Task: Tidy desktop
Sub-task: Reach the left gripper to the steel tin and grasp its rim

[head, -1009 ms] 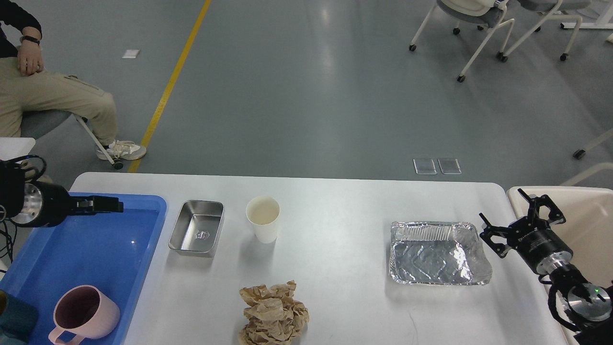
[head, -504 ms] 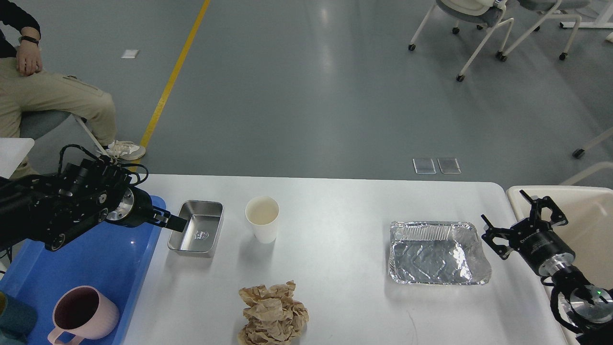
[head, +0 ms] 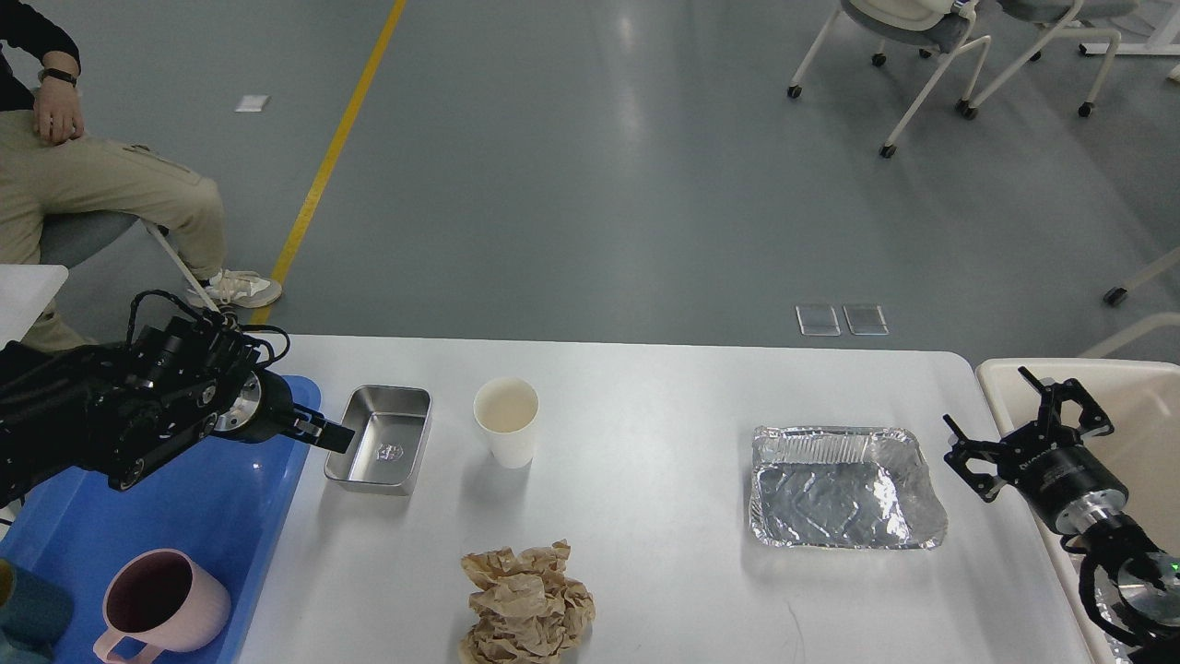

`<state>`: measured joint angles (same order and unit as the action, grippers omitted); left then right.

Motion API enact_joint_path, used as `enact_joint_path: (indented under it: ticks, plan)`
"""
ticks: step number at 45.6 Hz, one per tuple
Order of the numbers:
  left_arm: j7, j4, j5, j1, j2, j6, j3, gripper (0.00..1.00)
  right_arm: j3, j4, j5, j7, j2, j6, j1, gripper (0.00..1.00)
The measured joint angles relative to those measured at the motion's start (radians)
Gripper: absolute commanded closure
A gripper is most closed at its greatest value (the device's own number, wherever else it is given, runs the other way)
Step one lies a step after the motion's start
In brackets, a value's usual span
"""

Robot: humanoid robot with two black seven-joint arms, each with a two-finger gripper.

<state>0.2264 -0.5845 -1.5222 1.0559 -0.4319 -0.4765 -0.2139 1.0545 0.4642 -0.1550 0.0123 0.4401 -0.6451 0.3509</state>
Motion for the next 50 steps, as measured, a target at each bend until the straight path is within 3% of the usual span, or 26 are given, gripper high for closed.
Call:
enact_joint_path:
  ticks: [15, 40, 50]
  plan:
    - [0.005, 0.027, 0.01, -0.037, 0.033, 0.039, -0.004, 0.11, -0.001, 0.001, 0.0, 0.0, -0.001, -0.002, -0.003, 0.0]
    - [0.056, 0.062, 0.01, -0.069, 0.073, 0.073, -0.004, 0.2, 0.001, 0.001, 0.0, 0.0, 0.008, -0.003, -0.003, 0.0]
    - [0.067, 0.066, 0.01, -0.081, 0.071, 0.082, -0.005, 0.29, 0.001, -0.001, 0.0, 0.0, 0.008, -0.004, -0.003, 0.0]
